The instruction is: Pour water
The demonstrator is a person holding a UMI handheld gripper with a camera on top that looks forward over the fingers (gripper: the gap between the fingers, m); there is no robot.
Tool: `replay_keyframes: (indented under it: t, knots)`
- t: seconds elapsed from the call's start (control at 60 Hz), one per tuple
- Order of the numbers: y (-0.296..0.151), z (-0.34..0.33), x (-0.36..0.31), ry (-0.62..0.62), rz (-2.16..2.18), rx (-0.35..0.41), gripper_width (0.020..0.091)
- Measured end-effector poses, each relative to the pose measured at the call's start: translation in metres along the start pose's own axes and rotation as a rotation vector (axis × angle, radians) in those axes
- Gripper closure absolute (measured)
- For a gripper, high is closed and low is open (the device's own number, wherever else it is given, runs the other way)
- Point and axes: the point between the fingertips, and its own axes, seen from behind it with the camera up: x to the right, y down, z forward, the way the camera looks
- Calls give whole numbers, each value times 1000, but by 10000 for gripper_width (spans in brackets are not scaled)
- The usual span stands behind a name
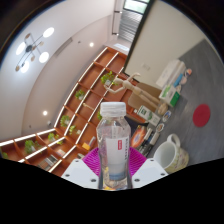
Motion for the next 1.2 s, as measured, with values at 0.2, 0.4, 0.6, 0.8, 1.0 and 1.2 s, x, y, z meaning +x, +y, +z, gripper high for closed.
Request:
replay_keyframes:
  t: [0.2, 0.4, 0.6, 0.8, 1.0, 1.2]
  knots:
    - [-81, -1, 83, 380, -702, 60, 730]
    - [-135, -11, 153, 661, -1097, 69, 731]
    - [-139, -1, 202, 672, -1123, 66, 729]
    - [-141, 3, 229, 638, -999, 86, 729]
    - [-143, 1, 240, 591, -895, 130, 689]
    - [-141, -4, 239, 612, -900, 102, 535]
